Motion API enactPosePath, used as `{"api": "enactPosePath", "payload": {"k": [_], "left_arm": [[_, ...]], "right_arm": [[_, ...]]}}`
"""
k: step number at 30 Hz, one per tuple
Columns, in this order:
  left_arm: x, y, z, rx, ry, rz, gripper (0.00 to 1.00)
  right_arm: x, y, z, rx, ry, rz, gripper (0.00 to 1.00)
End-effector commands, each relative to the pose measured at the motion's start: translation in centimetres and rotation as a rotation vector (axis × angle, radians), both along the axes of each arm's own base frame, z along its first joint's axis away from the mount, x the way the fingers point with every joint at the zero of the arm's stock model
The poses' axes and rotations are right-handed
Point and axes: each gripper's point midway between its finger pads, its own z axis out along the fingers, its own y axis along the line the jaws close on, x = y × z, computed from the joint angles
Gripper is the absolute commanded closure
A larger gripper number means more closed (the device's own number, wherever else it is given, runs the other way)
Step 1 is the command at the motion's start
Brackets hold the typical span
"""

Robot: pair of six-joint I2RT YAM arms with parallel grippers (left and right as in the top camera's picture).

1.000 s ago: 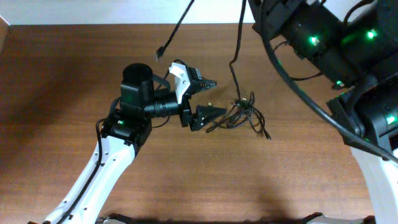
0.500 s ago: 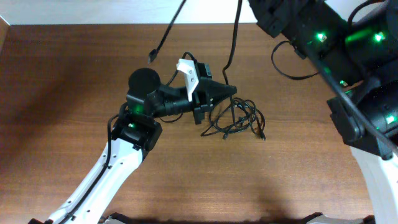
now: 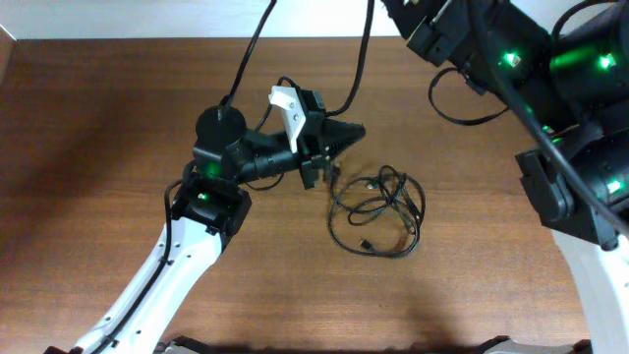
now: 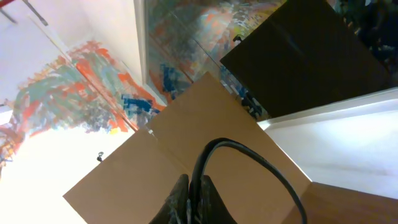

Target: Untangle cables

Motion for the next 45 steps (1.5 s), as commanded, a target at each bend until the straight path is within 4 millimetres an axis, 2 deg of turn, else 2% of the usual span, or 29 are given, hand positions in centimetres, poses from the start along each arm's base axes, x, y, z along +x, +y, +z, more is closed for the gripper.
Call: {"api": "enactPosePath", "payload": {"k": [1, 3, 6, 7, 10, 12, 14, 16, 18, 19, 21, 22, 24, 25, 26, 27, 29, 31, 32, 33, 35, 37, 38, 39, 40, 42, 43, 44, 45], "left_arm": [[-0.2, -0.1, 0.3, -0.019, 0.050, -0.021, 1.00], [-1.4, 0.1, 0.5, -0.019, 0.045, -0.100, 1.00], [-2.9, 0.9, 1.8, -0.038, 0.040, -0.153, 1.00], [-4.2, 1.1, 2.9, -0.044, 0.008, -0.183, 1.00], [-7.6, 2.2, 6.6, -0.071, -0.108, -0.196, 1.00], [-9.9, 3.1, 8.9, -0.090, -0.191, -0.191, 1.00], [-10.3, 4.3, 9.6, -0.091, -0.212, -0.155, 1.00], [-9.5, 5.0, 9.0, -0.078, -0.167, -0.118, 0.99], [-9.3, 5.1, 8.7, -0.074, -0.150, -0.114, 0.82], [-9.2, 5.0, 8.7, -0.074, -0.147, -0.114, 0.83], [-9.2, 5.0, 8.5, -0.071, -0.132, -0.116, 0.36], [-9.4, 5.0, 8.4, -0.069, -0.128, -0.125, 0.33], [-10.2, 4.8, 8.1, -0.059, -0.119, -0.175, 0.29], [-10.1, 4.8, 7.8, -0.056, -0.099, -0.173, 0.29], [-10.0, 4.8, 7.5, -0.048, -0.101, -0.172, 0.28], [-9.9, 4.8, 7.2, -0.039, -0.099, -0.170, 0.28], [-9.7, 4.8, 6.8, -0.033, -0.087, -0.158, 0.28], [-9.6, 4.8, 6.7, -0.031, -0.078, -0.158, 0.28], [-9.6, 4.8, 6.6, -0.030, -0.069, -0.159, 0.28], [-9.5, 4.8, 6.4, -0.028, -0.057, -0.154, 0.28], [-9.0, 4.9, 5.8, -0.022, -0.018, -0.127, 0.28], [-8.9, 4.9, 5.5, -0.012, -0.015, -0.124, 0.28], [-8.6, 4.9, 5.5, -0.012, -0.015, -0.108, 0.28], [-8.5, 4.9, 5.5, -0.013, -0.015, -0.097, 0.27], [-8.2, 5.0, 5.5, -0.013, -0.014, -0.082, 0.26], [-8.2, 5.0, 5.4, -0.012, -0.007, -0.083, 0.23], [-8.2, 5.0, 5.1, -0.008, 0.009, -0.082, 0.22], [-8.2, 5.0, 4.8, -0.004, 0.029, -0.082, 0.20], [-8.2, 5.0, 4.6, -0.002, 0.040, -0.083, 0.18]], "right_arm": [[2.3, -1.6, -1.1, -0.092, -0.048, -0.169, 0.96], [5.4, -4.3, -3.9, -0.178, 0.029, -0.308, 0.96], [9.7, -8.1, -11.3, -0.321, 0.274, -0.401, 0.96], [10.9, -9.1, -14.6, -0.398, 0.358, -0.418, 0.96], [12.0, -10.0, -20.5, -0.562, 0.480, -0.403, 0.96], [11.6, -10.1, -22.8, -0.628, 0.540, -0.378, 0.96], [10.9, -9.9, -23.5, -0.687, 0.521, -0.346, 0.96], [10.3, -10.0, -24.4, -0.708, 0.559, -0.331, 0.96], [9.7, -10.2, -25.2, -0.763, 0.556, -0.310, 0.96], [9.7, -10.3, -25.2, -0.778, 0.546, -0.312, 0.96], [10.5, -10.6, -24.7, -0.775, 0.519, -0.351, 0.96], [11.5, -11.7, -24.1, -0.784, 0.492, -0.433, 0.96], [14.5, -14.9, -21.2, -0.812, 0.346, -0.642, 0.96], [15.8, -17.5, -19.2, -0.764, 0.293, -0.726, 0.96], [16.6, -20.1, -17.9, -0.735, 0.269, -0.805, 0.96], [17.1, -24.3, -16.8, -0.707, 0.259, -0.909, 0.96], [16.7, -31.3, -16.5, -0.689, 0.303, -1.055, 0.96], [15.0, -38.9, -16.0, -0.676, 0.342, -1.221, 0.96], [13.0, -44.3, -15.7, -0.658, 0.374, -1.341, 0.96], [11.4, -47.8, -15.9, -0.651, 0.409, -1.414, 0.96], [7.8, -55.2, -18.1, -0.709, 0.516, -1.542, 0.96], [4.3, -61.1, -22.1, -0.717, 0.717, -1.667, 0.96], [1.5, -63.9, -24.8, -0.642, 0.882, -1.780, 0.96], [-0.1, -65.0, -26.3, -0.575, 0.978, -1.856, 0.96], [-1.9, -66.0, -28.8, -0.506, 1.118, -1.927, 0.96], [-4.3, -66.7, -32.7, -0.511, 1.333, -1.997, 0.96], [-4.7, -66.9, -33.8, -0.538, 1.384, -2.005, 0.96], [-4.7, -67.3, -35.0, -0.553, 1.422, -1.994, 0.82], [-4.3, -67.5, -36.2, -0.564, 1.444, -1.966, 0.01]]}}
